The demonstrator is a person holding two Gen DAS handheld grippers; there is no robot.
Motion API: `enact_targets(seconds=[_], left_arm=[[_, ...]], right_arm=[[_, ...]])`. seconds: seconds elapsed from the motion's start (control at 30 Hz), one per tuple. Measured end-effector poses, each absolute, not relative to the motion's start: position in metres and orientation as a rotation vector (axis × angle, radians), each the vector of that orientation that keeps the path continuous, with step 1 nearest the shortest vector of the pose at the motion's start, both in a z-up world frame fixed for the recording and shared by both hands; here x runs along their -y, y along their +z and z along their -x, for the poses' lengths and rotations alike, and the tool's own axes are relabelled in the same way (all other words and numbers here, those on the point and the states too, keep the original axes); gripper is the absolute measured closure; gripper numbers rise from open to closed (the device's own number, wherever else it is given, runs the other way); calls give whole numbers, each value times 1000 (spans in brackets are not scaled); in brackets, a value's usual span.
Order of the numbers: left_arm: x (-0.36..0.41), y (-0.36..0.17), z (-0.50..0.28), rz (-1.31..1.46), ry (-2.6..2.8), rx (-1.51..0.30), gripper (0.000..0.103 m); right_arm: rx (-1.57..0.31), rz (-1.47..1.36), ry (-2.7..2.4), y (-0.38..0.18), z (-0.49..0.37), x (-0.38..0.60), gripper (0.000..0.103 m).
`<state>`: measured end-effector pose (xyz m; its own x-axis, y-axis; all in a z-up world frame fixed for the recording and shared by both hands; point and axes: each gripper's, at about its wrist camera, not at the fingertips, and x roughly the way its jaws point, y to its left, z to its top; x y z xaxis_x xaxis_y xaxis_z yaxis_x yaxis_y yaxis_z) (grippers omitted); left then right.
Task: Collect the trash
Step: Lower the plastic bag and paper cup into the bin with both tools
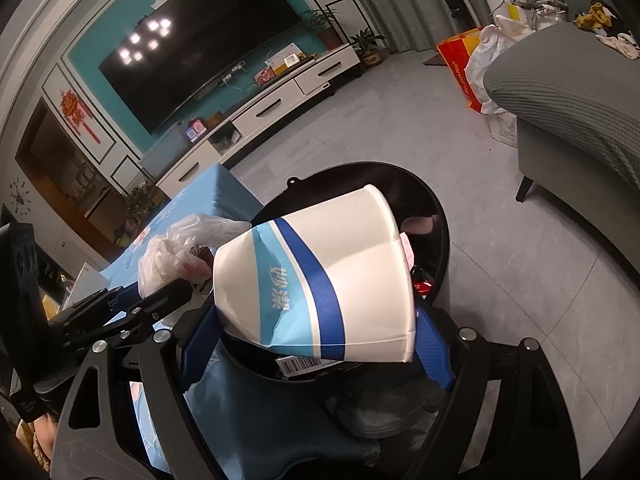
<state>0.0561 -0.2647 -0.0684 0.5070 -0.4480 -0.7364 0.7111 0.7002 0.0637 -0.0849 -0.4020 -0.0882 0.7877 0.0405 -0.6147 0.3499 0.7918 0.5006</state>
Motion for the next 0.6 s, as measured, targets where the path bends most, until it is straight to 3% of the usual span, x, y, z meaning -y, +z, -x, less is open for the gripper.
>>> enact_targets(seconds=[0.6], left_arm=[[282, -85, -70, -409, -716, -803, 63]], right_arm=[[-672, -647, -198, -95, 75, 407, 20]])
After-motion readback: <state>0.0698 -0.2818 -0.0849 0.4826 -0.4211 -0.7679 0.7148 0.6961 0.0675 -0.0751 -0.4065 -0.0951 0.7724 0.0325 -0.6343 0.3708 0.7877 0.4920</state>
